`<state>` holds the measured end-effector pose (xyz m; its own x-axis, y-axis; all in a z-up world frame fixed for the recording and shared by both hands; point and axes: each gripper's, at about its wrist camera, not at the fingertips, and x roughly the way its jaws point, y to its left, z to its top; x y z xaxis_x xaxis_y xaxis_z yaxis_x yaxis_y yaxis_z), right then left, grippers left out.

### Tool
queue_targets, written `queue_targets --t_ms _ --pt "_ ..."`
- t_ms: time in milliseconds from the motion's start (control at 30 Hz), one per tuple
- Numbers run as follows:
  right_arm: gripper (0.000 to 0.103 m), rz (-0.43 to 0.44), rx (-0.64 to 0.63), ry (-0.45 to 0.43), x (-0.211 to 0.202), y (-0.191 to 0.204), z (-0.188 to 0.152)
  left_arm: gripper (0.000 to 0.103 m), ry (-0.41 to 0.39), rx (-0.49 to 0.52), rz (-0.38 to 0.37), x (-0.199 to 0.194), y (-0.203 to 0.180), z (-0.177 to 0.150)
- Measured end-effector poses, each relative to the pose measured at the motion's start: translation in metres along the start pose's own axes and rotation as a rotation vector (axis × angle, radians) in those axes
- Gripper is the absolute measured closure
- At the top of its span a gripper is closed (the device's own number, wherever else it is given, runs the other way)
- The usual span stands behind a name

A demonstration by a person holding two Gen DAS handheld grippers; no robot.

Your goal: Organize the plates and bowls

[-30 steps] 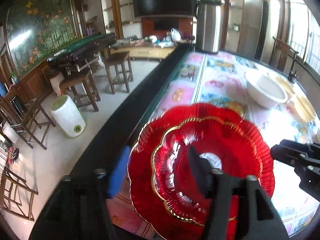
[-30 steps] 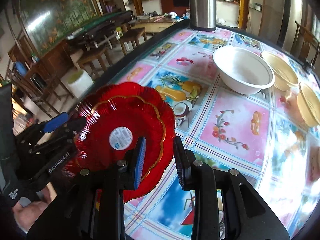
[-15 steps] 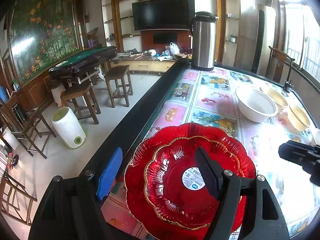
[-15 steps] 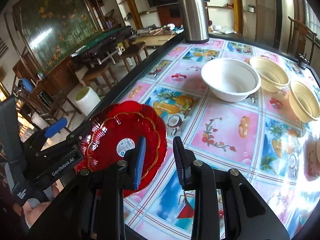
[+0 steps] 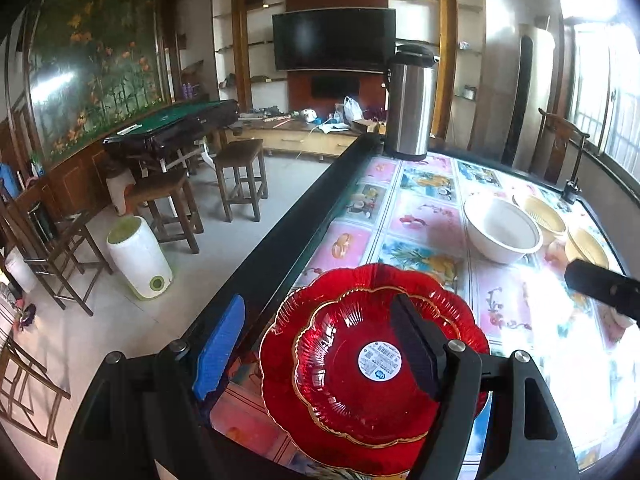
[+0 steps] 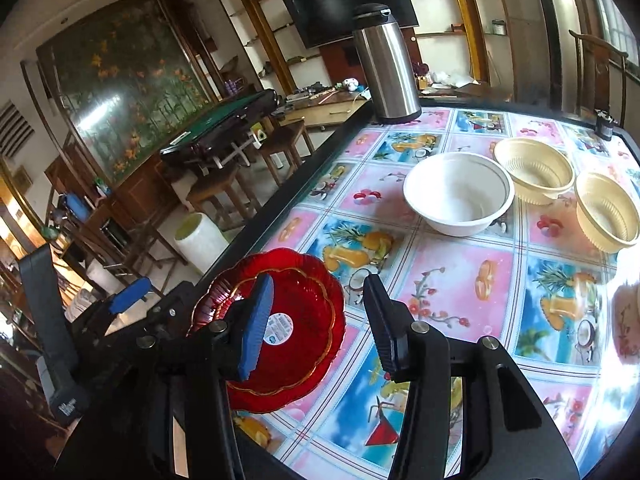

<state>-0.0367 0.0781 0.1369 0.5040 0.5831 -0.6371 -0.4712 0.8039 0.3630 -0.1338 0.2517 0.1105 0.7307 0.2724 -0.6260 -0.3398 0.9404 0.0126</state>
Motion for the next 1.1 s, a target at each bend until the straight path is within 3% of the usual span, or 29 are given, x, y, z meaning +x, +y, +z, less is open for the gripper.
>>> queue_targets --t_ms 167,500,767,967,1100 --pt "0.056 -0.044 0.047 0.012 -0.006 -0.024 -0.003 0.024 -0.018 0.006 -0.011 0.006 -0.009 0.007" --pt "0.056 -0.126 0.083 0.033 -0.006 -0.061 0.000 0.024 0.032 0.002 -0.063 0.038 -0.037 0.012" --pt "0.056 -0.181 0.148 0.033 -0.004 -0.092 0.010 0.024 0.025 0.044 -0.108 0.047 -0.071 0.031" --pt "0.056 -0.206 0.159 0.051 0.010 -0.109 0.019 0.024 0.017 0.135 -0.124 0.060 -0.106 0.047" --pt "0.056 -0.220 0.172 0.068 0.024 -0.123 0.027 0.024 0.100 0.160 -0.177 0.077 -0.124 0.055"
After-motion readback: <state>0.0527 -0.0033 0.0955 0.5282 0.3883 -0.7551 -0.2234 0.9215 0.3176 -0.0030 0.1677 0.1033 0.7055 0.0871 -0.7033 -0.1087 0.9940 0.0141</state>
